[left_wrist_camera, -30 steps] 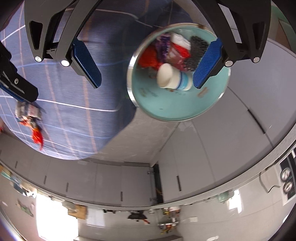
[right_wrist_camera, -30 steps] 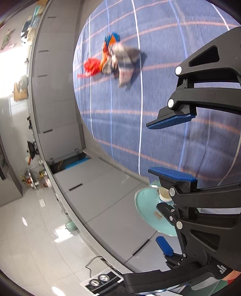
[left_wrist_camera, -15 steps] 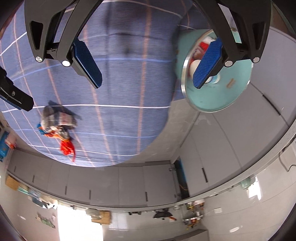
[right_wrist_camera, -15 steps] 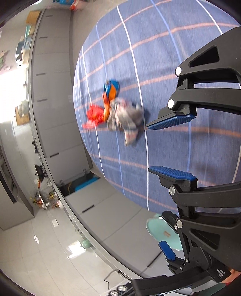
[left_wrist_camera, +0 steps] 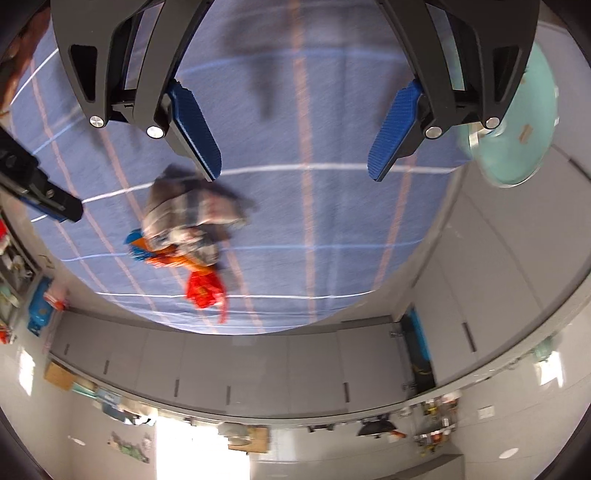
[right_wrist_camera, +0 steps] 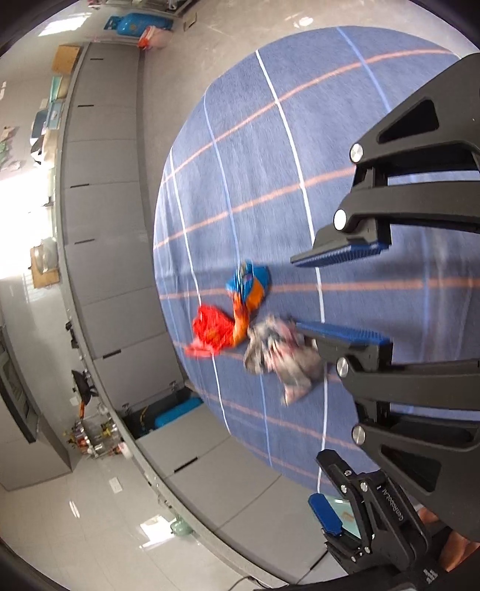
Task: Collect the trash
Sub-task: 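Open the left tool and move both tools back toward the remaining trash, then grasp the patterned cloth with the left tool while the right tool grasps the blue wrapper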
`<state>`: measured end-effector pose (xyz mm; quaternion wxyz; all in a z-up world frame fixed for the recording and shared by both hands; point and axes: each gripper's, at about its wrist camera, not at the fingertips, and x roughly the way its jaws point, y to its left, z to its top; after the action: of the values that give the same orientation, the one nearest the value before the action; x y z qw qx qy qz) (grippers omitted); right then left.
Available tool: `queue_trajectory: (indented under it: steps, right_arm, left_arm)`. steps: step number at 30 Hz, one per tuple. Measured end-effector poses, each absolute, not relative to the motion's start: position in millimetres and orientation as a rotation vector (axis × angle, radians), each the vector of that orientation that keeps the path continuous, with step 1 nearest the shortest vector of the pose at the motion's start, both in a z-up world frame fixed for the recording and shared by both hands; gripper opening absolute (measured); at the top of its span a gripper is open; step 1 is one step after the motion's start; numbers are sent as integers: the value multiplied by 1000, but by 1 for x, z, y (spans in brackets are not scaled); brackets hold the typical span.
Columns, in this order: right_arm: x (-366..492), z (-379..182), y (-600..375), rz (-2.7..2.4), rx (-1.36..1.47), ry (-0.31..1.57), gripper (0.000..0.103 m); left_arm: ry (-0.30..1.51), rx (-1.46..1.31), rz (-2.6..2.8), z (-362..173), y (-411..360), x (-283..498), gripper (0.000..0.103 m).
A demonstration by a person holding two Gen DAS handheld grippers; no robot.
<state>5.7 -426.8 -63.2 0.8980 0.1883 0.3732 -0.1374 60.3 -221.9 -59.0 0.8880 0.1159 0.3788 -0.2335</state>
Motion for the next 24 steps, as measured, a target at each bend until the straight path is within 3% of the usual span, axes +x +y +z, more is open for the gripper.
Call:
queue_trajectory:
  steps: [12,16,18,24]
  right_arm:
    - [34,-73,-469,-238,348,836,30]
    - [47,-82,-478,-210,345,857,30]
    - [54,-85,-482,-200,352,866,30]
    - [75,-90,-483,-157,349,871,30]
  left_arm:
    - [852,248,-609,-86,-319,85,79]
    - [858,221,-675,-91,-326,90,50]
    - [846,223,-708,-89,-328,90,20]
    - [849,160,-738,-81,-311,99,9]
